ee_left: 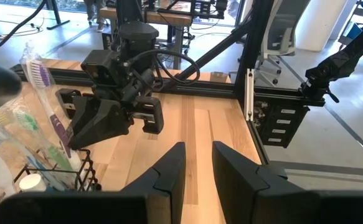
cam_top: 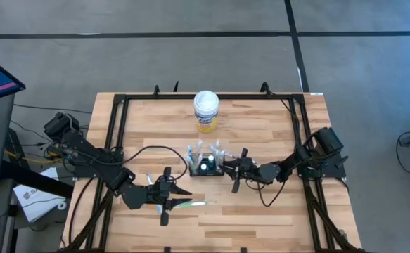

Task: Pick & Place toothbrushing station
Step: Put the bottom purple toothbrush into the mesh organizer

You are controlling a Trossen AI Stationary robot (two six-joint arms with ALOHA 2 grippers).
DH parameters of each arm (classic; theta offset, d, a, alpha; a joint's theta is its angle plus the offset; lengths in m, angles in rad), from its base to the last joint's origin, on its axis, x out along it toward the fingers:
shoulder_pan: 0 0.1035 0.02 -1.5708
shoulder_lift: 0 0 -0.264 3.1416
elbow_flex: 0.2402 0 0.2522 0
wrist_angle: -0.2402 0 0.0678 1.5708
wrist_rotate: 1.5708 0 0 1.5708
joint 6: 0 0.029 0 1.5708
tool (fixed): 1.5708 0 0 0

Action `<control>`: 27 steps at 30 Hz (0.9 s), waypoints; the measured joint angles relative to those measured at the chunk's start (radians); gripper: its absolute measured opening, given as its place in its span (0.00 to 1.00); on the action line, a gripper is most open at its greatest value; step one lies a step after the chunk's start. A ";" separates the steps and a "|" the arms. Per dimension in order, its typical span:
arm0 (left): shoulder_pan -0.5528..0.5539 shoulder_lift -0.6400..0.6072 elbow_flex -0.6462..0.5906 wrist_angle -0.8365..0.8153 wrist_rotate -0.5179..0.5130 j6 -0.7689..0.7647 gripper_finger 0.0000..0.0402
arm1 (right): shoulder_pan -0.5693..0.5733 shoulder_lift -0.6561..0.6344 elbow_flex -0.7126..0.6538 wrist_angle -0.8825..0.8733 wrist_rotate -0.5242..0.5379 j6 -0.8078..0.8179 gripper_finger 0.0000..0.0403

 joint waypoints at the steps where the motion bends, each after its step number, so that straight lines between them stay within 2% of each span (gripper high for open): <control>1: 0.000 0.000 0.000 0.000 0.000 0.000 0.18 | -0.001 0.000 0.000 0.000 -0.006 0.000 0.17; 9: 0.000 0.000 0.000 0.000 0.000 0.000 0.18 | -0.007 0.000 0.000 -0.004 -0.040 -0.016 0.20; 20: 0.000 0.000 0.000 0.000 -0.005 0.000 0.18 | -0.013 0.000 0.000 -0.017 -0.050 -0.030 0.46; 27: 0.000 0.000 0.000 0.000 -0.005 0.000 0.18 | -0.005 -0.035 -0.002 -0.027 -0.012 -0.097 0.46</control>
